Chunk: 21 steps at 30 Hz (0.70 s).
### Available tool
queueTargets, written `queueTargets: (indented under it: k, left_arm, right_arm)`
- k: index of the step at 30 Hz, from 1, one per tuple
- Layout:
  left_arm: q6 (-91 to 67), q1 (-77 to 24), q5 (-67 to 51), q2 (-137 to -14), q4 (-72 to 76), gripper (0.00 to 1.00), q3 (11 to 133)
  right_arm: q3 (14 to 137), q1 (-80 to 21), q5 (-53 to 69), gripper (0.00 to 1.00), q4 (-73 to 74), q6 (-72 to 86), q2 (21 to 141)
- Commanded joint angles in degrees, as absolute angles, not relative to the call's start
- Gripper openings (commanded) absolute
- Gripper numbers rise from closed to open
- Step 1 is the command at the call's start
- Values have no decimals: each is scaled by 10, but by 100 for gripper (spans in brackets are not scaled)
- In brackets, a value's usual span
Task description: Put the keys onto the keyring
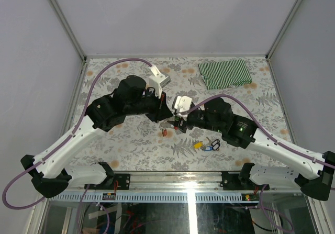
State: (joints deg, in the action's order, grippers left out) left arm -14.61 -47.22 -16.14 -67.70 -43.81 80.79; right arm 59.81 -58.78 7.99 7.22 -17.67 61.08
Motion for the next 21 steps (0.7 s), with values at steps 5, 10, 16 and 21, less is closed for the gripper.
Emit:
queueTargets:
  k: [5, 10, 16, 21]
  left_arm:
    - [-153, -475, -177, -670, -407, 0, 837]
    - [-153, -474, -177, -668, -409, 0, 841]
    - [-155, -475, -177, -665, -409, 0, 845]
    - [-155, -475, -181, -665, -410, 0, 843]
  right_arm:
    - [595, -590, 71, 51, 40, -187, 614]
    - [593, -590, 72, 43, 41, -187, 616]
    - [592, -590, 70, 36, 45, -186, 614]
    - [598, -590, 76, 20, 45, -180, 611]
